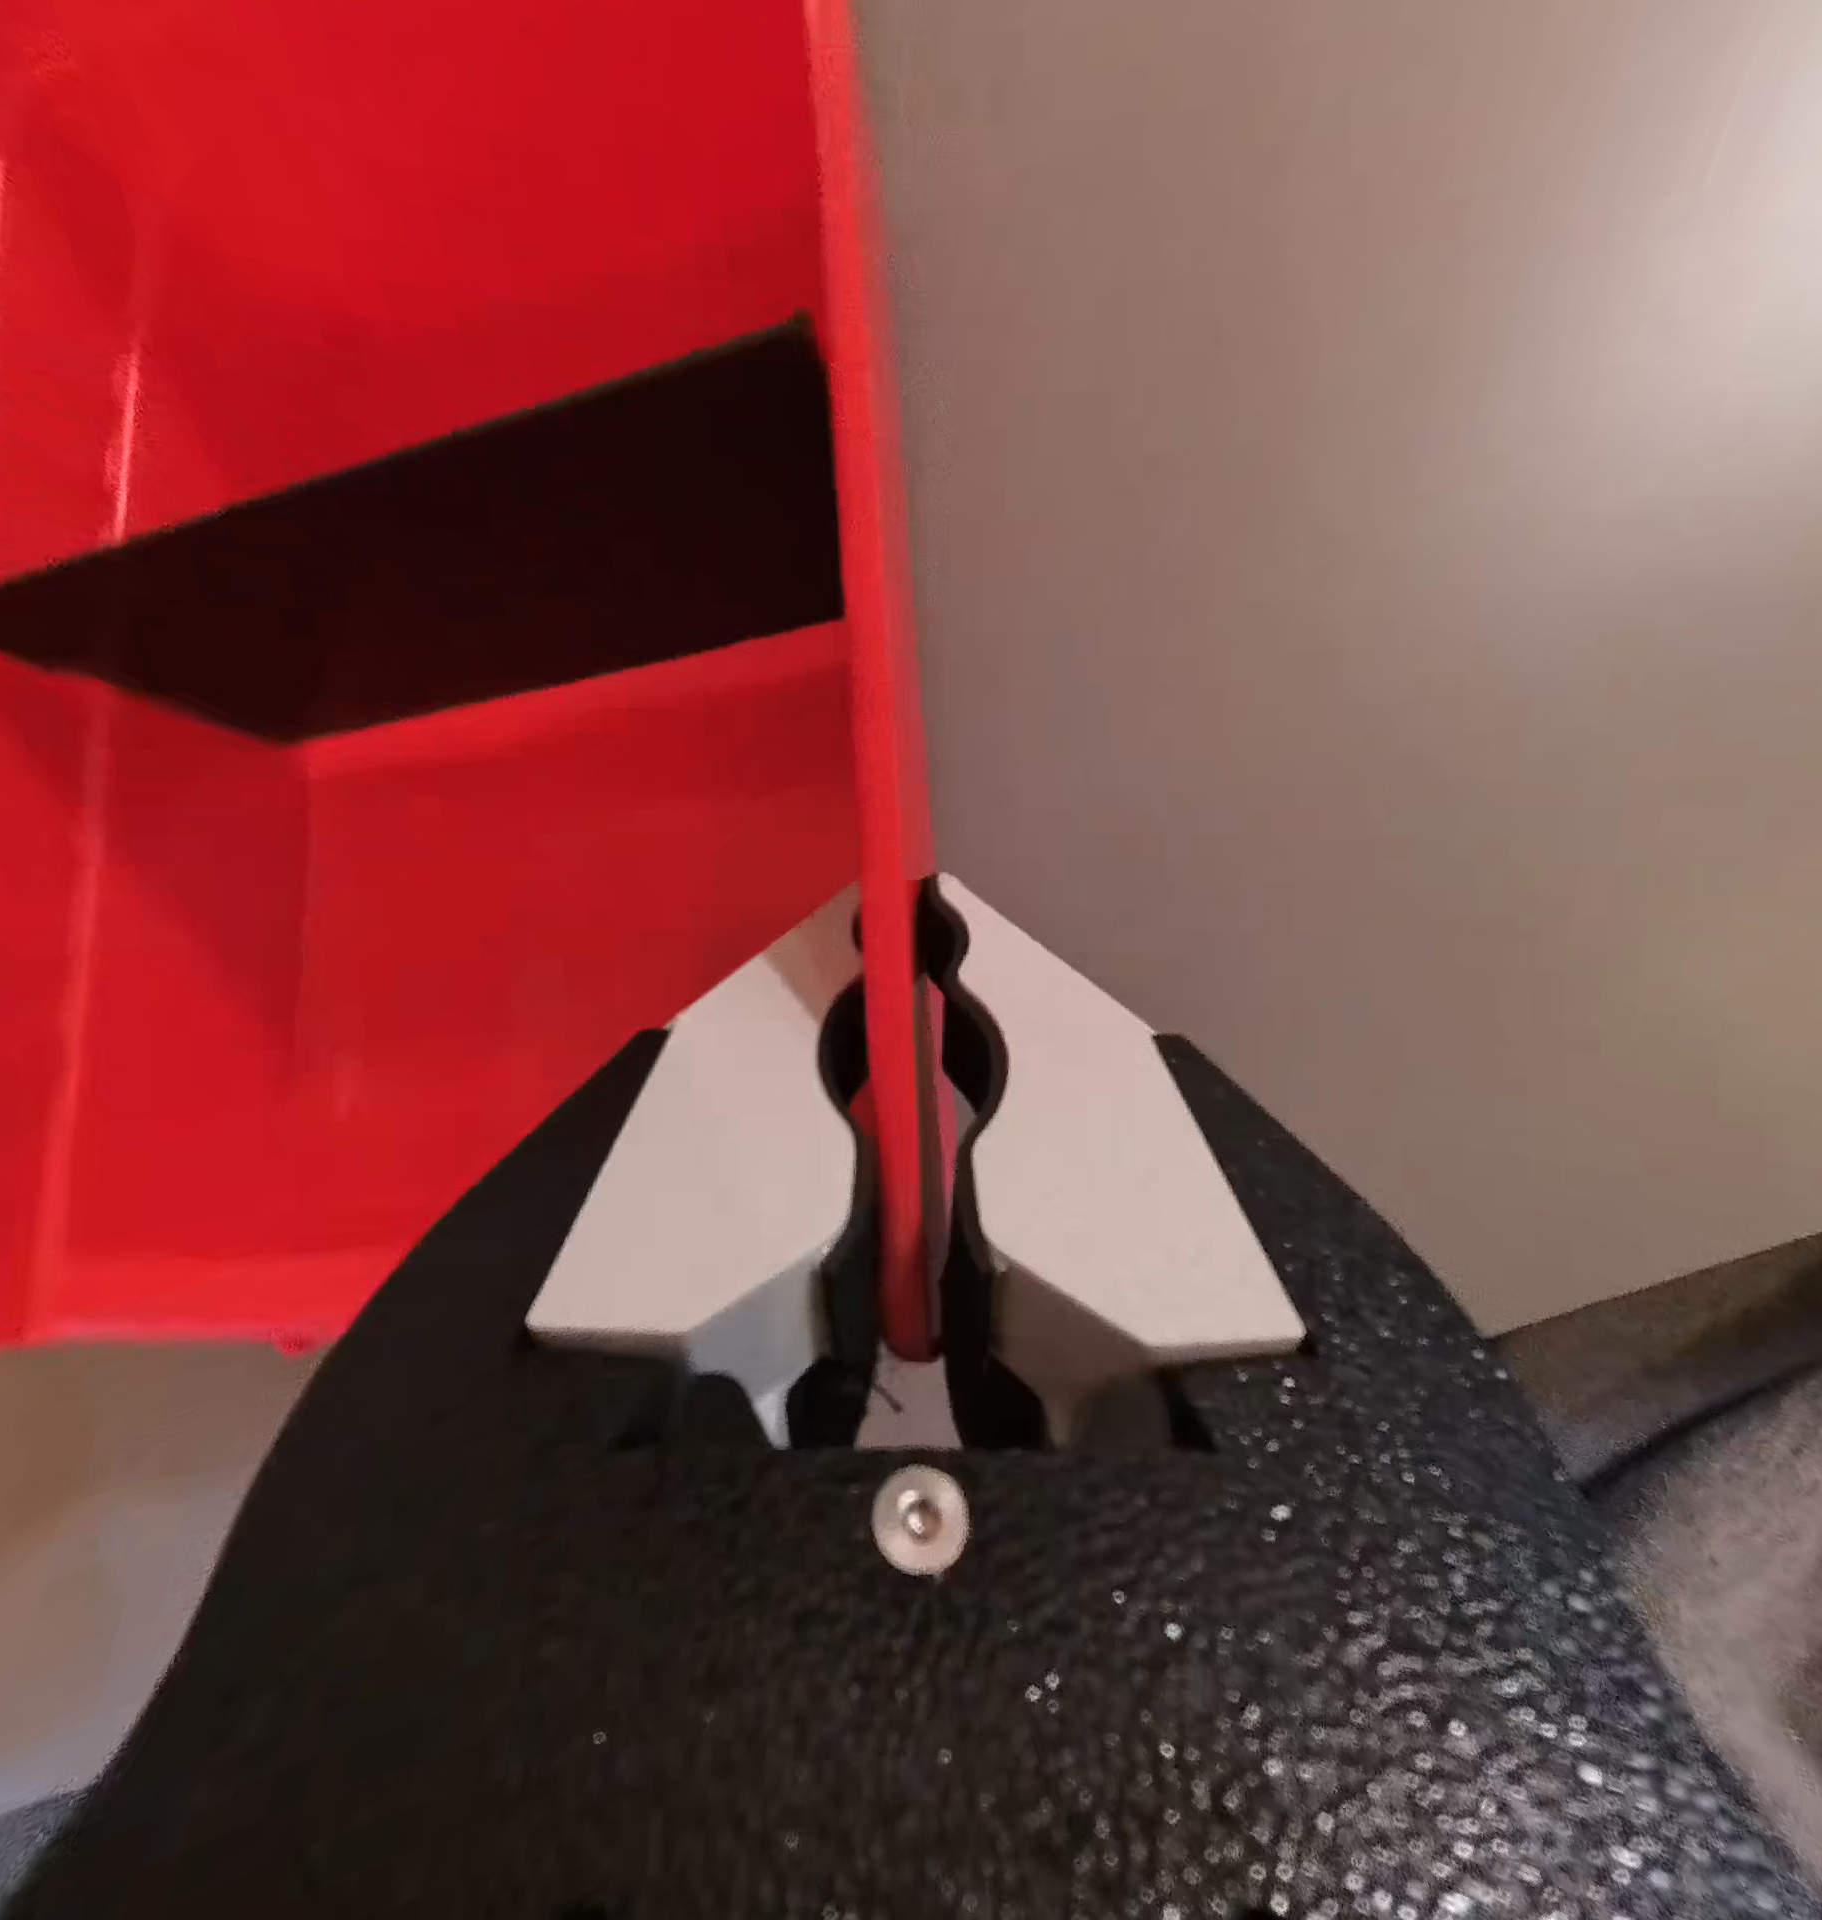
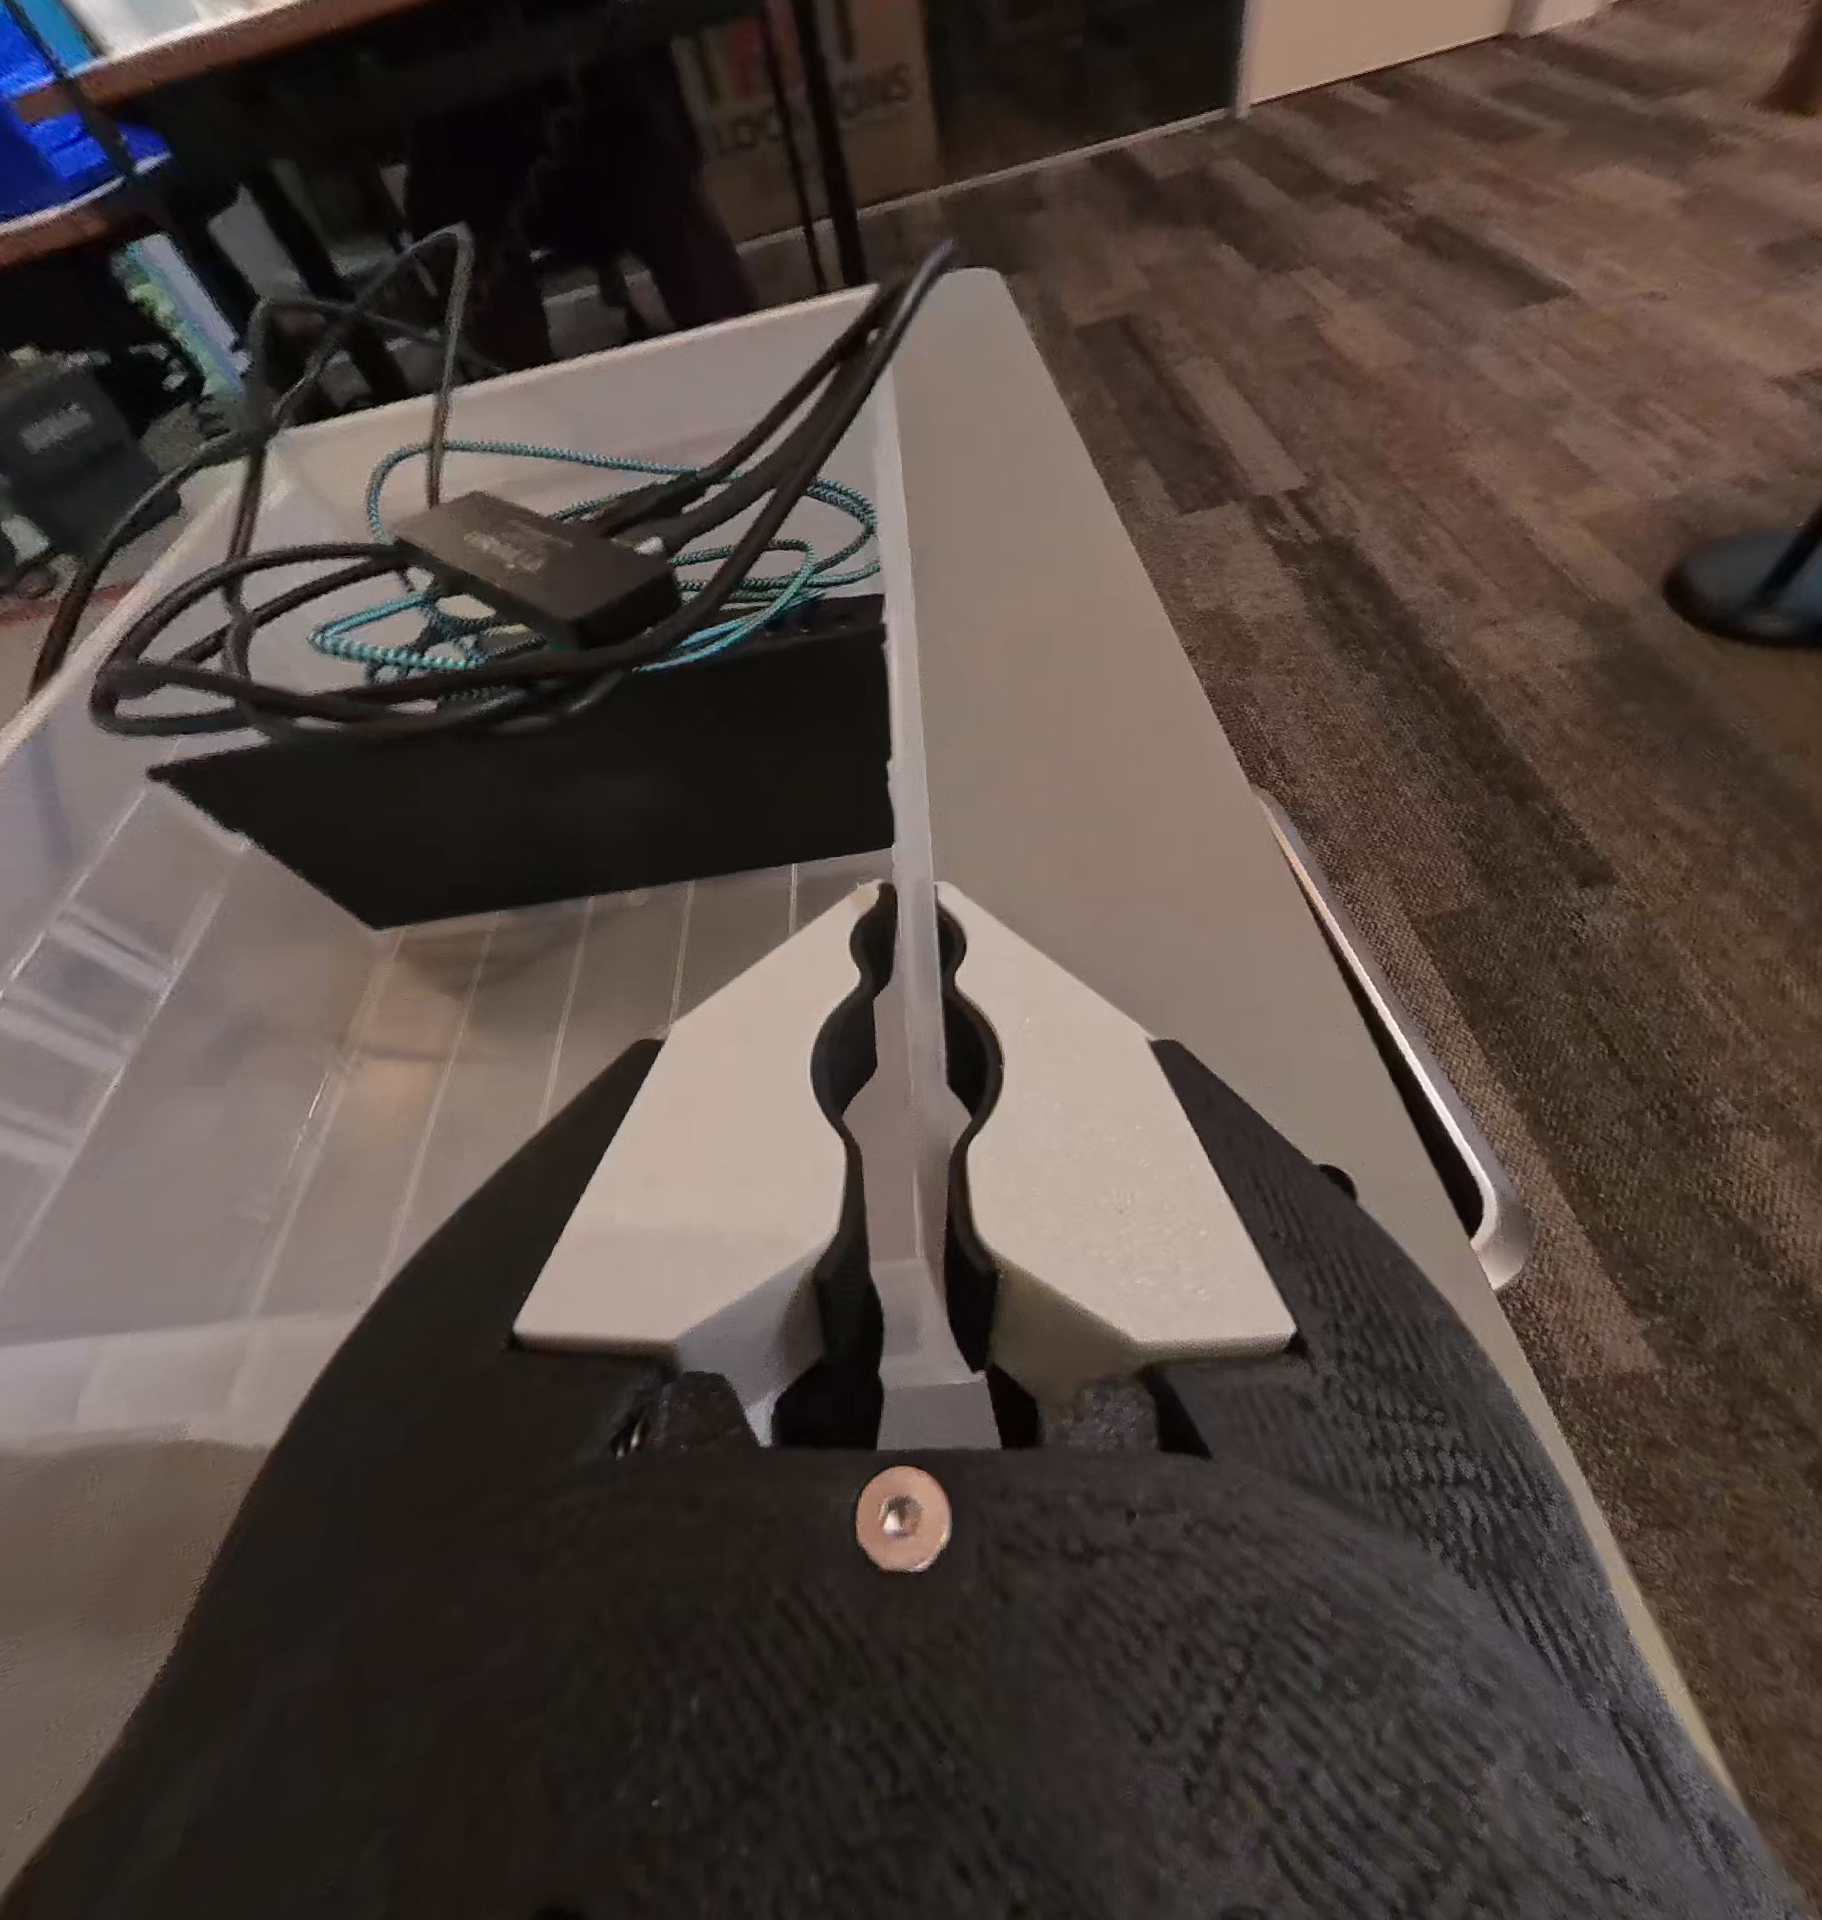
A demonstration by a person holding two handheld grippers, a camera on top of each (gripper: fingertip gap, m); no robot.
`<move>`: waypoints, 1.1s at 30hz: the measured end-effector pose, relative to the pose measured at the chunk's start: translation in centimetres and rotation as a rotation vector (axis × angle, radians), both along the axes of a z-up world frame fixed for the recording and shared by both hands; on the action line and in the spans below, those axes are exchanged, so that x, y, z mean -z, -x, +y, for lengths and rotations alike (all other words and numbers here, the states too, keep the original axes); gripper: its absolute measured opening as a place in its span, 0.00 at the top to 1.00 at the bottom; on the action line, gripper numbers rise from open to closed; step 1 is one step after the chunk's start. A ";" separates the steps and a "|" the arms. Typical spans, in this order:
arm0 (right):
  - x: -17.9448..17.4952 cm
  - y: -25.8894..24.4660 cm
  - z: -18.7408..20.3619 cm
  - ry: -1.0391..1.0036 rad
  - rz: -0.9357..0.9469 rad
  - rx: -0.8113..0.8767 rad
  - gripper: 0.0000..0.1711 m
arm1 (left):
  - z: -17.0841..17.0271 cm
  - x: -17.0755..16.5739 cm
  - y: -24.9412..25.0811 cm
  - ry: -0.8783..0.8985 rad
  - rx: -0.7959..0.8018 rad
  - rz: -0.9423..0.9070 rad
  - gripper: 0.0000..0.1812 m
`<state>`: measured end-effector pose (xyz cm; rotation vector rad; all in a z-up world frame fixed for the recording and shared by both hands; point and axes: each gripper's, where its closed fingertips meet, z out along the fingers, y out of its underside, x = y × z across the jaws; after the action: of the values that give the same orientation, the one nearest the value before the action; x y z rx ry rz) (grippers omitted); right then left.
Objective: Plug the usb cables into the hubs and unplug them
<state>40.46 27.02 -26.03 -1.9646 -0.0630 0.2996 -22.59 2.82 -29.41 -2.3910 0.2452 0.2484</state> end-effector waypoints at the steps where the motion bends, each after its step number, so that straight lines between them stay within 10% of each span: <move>1: 0.0 0.3 -0.2 0.000 -0.017 -0.035 0.99 | 0.1 -0.1 0.0 -0.010 -0.007 0.021 0.99; 33: -0.2 21.9 -0.8 -0.049 -0.136 -0.387 0.93 | -17.0 -6.0 -15.0 0.087 0.922 -0.145 0.98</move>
<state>18.60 26.20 -25.88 -1.9139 -0.5377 0.4105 -7.55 -14.16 -23.42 -2.1083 1.2434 -0.3682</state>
